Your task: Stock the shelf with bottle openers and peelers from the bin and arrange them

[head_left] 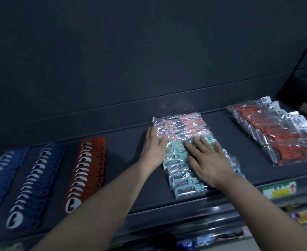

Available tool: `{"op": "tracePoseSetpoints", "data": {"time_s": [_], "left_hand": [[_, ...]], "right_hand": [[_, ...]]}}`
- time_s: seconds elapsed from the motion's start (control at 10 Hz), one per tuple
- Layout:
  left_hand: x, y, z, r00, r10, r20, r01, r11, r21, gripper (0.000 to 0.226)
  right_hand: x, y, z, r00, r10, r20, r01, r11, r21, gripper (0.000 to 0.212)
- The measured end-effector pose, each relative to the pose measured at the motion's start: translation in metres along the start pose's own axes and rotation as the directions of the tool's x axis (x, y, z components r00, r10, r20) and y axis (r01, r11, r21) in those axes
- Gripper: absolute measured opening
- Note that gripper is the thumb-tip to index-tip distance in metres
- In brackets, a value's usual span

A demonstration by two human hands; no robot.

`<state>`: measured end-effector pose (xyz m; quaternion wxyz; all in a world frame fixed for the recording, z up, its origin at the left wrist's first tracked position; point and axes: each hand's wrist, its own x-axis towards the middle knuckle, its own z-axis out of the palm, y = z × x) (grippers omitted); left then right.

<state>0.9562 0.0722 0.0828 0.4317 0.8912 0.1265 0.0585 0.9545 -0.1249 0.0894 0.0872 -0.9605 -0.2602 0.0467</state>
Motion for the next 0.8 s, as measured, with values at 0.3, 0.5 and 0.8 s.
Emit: {"op": "tracePoseSetpoints", "data": {"time_s": [0.3,0.5,0.8], "left_hand": [[-0.016,0.002,0.002,0.999,-0.044,-0.024,0.047,0.991,0.122,0.055],[-0.040,0.026,0.032,0.956,-0.229,-0.183,0.219,0.973,-0.073,0.066],[-0.151,0.042,0.038,0.847,-0.150,-0.509,0.270,0.948,0.169,0.030]], "right_hand": [[-0.013,0.011,-0.002,0.998,-0.047,0.029,0.048,0.999,-0.002,0.060],[-0.026,0.029,-0.019,0.982,-0.188,-0.002,0.188,0.982,0.031,0.054],[-0.069,0.067,-0.026,0.913,-0.403,-0.062,0.400,0.915,-0.054,0.035]]}}
